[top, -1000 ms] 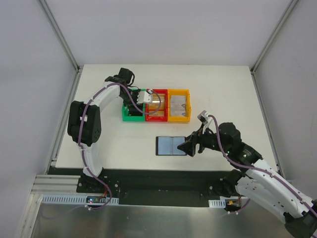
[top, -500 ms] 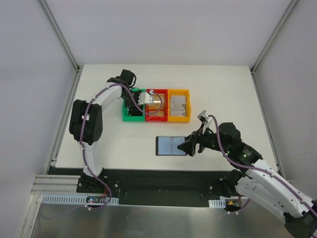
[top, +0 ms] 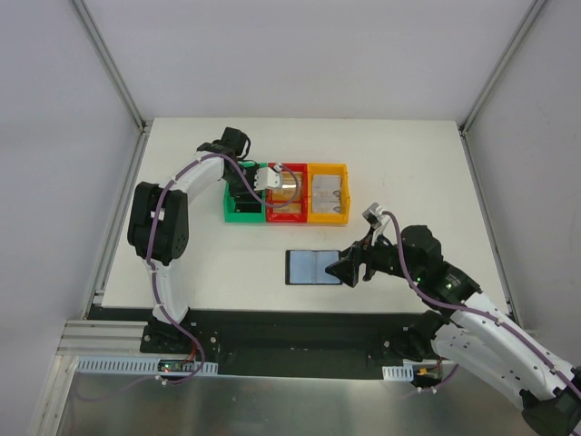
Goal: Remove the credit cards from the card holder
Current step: Place the credit card in the storage box.
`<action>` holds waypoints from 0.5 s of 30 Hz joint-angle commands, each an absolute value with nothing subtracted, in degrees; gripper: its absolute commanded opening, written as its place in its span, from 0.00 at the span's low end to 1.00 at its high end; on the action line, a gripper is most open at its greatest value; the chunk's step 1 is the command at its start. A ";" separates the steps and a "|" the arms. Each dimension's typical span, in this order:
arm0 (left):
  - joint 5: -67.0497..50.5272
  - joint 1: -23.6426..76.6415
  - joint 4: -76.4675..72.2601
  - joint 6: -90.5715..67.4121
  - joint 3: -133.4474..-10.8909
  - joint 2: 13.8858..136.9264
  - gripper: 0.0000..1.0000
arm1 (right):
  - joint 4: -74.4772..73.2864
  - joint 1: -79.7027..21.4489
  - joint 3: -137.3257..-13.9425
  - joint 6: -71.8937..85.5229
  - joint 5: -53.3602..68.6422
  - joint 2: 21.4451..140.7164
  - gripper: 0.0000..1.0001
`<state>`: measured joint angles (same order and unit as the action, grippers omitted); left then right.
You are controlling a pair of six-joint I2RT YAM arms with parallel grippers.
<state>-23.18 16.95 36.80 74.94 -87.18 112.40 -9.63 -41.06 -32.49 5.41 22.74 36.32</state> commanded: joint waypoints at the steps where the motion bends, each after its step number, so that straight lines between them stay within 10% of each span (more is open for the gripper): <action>1: -22.32 17.67 35.33 73.92 -86.05 113.29 0.03 | -7.82 -40.87 -32.08 6.15 22.15 35.51 0.78; 15: -20.83 17.75 33.84 72.95 -85.87 112.33 0.10 | -7.82 -40.96 -32.17 6.24 22.24 35.77 0.78</action>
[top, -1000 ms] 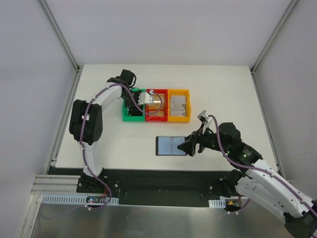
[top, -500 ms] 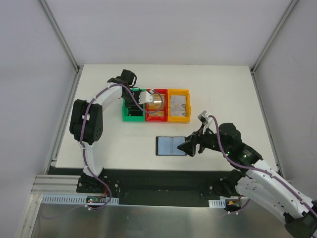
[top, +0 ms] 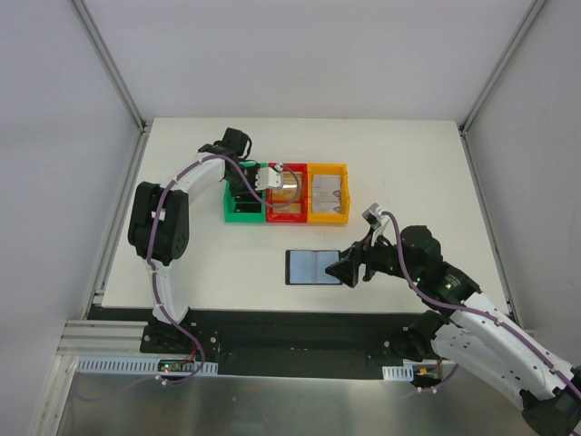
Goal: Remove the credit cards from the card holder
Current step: Place the credit card in the storage box.
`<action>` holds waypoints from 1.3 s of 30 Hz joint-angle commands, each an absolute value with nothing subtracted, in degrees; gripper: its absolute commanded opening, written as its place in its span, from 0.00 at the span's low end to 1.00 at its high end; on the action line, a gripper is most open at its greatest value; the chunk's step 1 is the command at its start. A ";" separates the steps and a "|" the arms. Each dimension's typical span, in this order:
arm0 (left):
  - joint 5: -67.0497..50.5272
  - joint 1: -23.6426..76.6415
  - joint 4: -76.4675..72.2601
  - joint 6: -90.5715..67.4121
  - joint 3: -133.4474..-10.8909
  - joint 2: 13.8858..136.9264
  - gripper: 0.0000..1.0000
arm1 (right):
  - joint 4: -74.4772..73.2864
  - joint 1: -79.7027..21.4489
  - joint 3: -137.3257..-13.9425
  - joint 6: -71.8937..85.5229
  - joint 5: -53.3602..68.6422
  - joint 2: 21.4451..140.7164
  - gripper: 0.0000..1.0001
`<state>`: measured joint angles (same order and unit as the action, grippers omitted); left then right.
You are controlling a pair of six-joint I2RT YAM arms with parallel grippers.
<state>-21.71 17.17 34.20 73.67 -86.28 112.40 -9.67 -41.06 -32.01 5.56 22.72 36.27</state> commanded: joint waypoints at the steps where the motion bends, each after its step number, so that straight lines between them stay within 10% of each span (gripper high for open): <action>1: -20.74 17.75 33.75 72.86 -85.96 112.32 0.11 | -7.82 -40.87 -31.99 6.24 22.24 35.77 0.78; 32: -7.31 22.49 32.43 67.25 -95.79 104.69 0.28 | -7.65 -40.87 -32.17 6.51 22.06 36.12 0.79; 33: -6.08 23.28 32.26 65.41 -96.24 103.81 0.42 | -7.73 -40.87 -32.17 6.24 21.71 36.04 0.78; 34: -4.41 24.25 31.99 62.69 -96.50 103.02 0.99 | -8.08 -40.87 -32.25 5.72 21.45 35.95 0.79; 39: 3.68 28.47 31.47 44.70 -93.61 97.04 0.99 | -10.80 -40.78 -33.48 2.29 17.50 35.07 0.80</action>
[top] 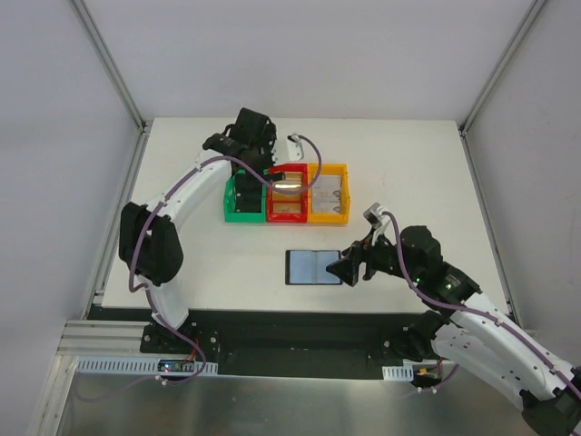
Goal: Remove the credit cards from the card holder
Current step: Place the credit card in the storage box, then reset both arms
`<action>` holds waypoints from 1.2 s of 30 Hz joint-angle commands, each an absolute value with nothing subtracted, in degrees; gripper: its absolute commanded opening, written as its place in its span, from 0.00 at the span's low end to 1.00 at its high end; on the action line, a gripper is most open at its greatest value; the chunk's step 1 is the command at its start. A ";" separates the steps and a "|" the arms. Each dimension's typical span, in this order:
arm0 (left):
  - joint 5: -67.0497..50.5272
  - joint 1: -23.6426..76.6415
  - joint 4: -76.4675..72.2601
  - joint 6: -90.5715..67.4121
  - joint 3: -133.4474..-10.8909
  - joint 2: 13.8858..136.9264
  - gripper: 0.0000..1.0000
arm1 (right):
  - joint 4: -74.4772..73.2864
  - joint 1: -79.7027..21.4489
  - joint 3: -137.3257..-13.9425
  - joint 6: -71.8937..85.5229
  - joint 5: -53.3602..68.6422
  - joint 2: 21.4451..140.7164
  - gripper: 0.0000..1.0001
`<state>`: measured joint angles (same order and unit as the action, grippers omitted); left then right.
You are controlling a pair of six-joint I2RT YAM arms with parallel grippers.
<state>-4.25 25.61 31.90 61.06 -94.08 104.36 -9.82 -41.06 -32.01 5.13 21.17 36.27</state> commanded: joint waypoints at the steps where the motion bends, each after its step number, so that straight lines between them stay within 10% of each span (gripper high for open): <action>1: 6.21 28.91 31.20 40.12 -92.65 95.90 0.99 | -11.33 -40.78 -33.66 1.68 16.71 34.89 0.80; 6: 31.72 29.18 38.37 6.65 -91.41 93.34 0.99 | -14.50 -40.87 -35.15 0.44 11.44 34.19 0.80; 15: 1.50 6.27 27.53 -29.77 -59.98 62.36 0.99 | -20.65 -40.87 -39.02 -2.02 -7.45 33.40 0.81; 36: -0.97 6.42 28.92 -30.06 -42.89 51.60 0.99 | -21.63 -40.61 -45.97 -5.81 -24.44 44.20 0.86</action>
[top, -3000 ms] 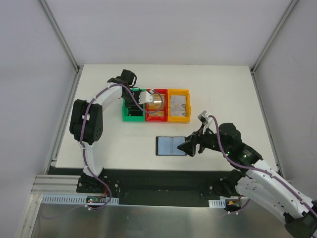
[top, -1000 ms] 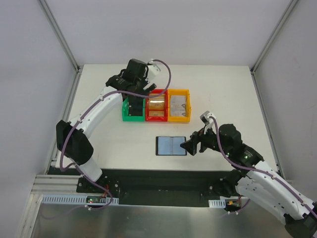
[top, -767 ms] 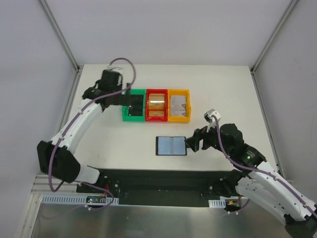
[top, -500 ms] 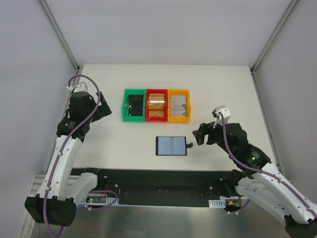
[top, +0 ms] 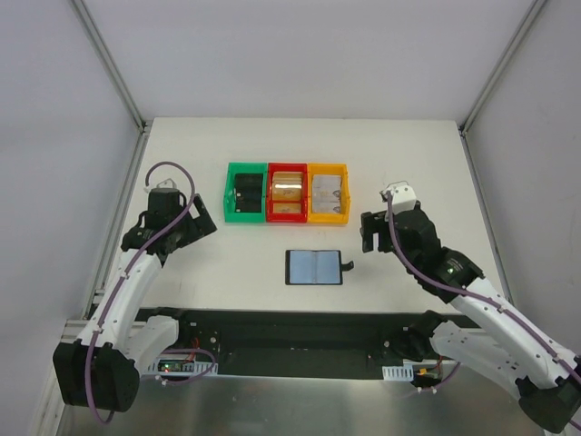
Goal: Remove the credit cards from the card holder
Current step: Reset both arms
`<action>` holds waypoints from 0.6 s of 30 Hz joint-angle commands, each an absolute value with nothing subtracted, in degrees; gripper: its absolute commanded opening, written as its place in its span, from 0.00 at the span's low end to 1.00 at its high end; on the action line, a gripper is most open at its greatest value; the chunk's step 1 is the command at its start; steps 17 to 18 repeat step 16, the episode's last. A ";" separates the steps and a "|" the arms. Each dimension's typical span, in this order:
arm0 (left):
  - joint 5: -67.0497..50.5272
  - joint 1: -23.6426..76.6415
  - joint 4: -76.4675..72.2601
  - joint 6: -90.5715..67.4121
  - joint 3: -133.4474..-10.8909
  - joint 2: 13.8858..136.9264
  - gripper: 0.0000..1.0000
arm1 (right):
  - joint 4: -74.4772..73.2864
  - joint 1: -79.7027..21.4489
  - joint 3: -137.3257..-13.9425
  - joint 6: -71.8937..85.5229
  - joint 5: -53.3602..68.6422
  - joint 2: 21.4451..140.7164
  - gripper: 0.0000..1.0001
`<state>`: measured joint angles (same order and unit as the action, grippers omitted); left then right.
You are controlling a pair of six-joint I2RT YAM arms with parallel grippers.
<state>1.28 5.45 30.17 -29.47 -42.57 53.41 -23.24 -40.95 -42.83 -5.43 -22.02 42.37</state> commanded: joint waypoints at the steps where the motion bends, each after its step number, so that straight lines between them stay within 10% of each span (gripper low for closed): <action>1: -1.58 6.50 28.74 -29.19 -42.89 51.16 0.99 | -21.45 -40.61 -46.23 -4.93 -24.52 44.91 0.86; 6: -4.04 6.59 28.30 -25.76 -42.54 50.27 0.99 | -20.66 -40.61 -47.55 -4.48 -24.96 47.28 0.99; 18: -7.57 6.59 26.10 -24.43 -42.27 48.25 0.99 | -23.91 -40.61 -52.21 -5.46 -28.12 48.69 0.96</action>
